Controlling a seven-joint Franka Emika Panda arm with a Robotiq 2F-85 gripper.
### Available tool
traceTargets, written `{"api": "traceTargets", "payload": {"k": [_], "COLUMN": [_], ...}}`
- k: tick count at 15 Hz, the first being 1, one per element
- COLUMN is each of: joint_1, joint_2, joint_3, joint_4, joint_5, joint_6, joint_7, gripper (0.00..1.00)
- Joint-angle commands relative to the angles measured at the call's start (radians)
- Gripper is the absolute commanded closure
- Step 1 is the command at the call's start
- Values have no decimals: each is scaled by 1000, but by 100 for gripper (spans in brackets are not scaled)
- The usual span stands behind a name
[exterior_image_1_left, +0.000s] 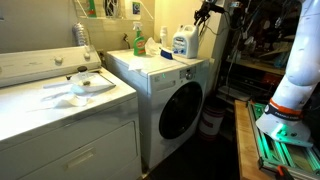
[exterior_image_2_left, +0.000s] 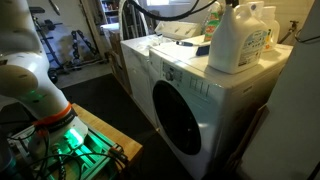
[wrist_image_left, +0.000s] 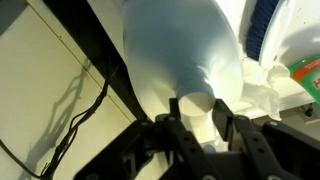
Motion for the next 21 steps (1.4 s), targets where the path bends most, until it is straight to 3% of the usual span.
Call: {"api": "traceTargets", "payload": {"k": [1,5,12,17,21], "joint_1": [-3,30,126,210,250], "joint_2": [-58,-149,-241,-196,-119], "joint_3": [10,14,98,172,213], "joint_4": [-23,-81,-168,-215,-214], "joint_5": [-30,-77,-86,-140,-91], "joint_6": [-24,1,-7,51,94], "joint_7": [-14,-37,-108,-49,-41], "gripper": [87,87,87,87,87]}}
